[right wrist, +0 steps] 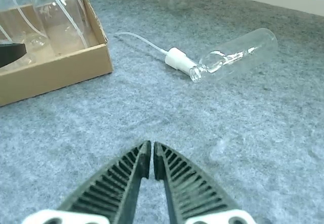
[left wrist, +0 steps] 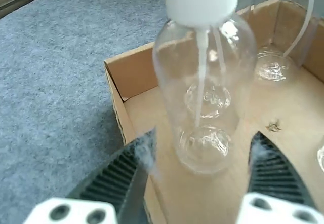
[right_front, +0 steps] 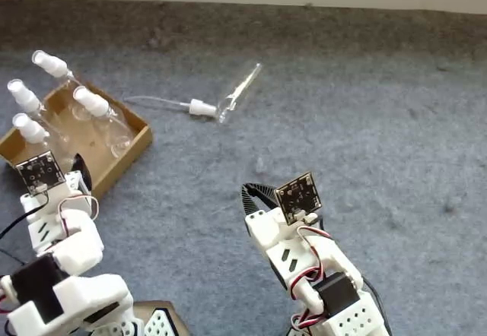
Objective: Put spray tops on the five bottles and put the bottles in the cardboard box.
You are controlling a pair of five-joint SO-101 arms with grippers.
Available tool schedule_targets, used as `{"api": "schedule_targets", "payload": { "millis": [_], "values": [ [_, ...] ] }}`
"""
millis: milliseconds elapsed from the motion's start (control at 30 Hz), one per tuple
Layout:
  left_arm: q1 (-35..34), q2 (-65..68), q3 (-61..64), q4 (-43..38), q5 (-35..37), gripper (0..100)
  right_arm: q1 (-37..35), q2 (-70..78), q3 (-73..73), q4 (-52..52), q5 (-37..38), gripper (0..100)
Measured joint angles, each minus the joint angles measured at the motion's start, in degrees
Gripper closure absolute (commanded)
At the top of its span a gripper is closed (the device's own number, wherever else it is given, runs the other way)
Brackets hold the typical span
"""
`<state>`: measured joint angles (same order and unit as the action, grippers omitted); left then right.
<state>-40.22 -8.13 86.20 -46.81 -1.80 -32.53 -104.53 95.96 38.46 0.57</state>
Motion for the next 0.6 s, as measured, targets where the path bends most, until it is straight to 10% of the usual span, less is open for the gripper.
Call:
{"api": "schedule_targets", "payload": {
  "millis": [267,600],
  "values": [
    [0.0,-16.7,6.5,5.7,0.0,75,0.0,0.0,0.0,0.0,0.0,98.4],
    [0.1,-44.6,6.5,45.3,0.0,75,0.0,0.0,0.0,0.0,0.0,98.4]
  ]
}}
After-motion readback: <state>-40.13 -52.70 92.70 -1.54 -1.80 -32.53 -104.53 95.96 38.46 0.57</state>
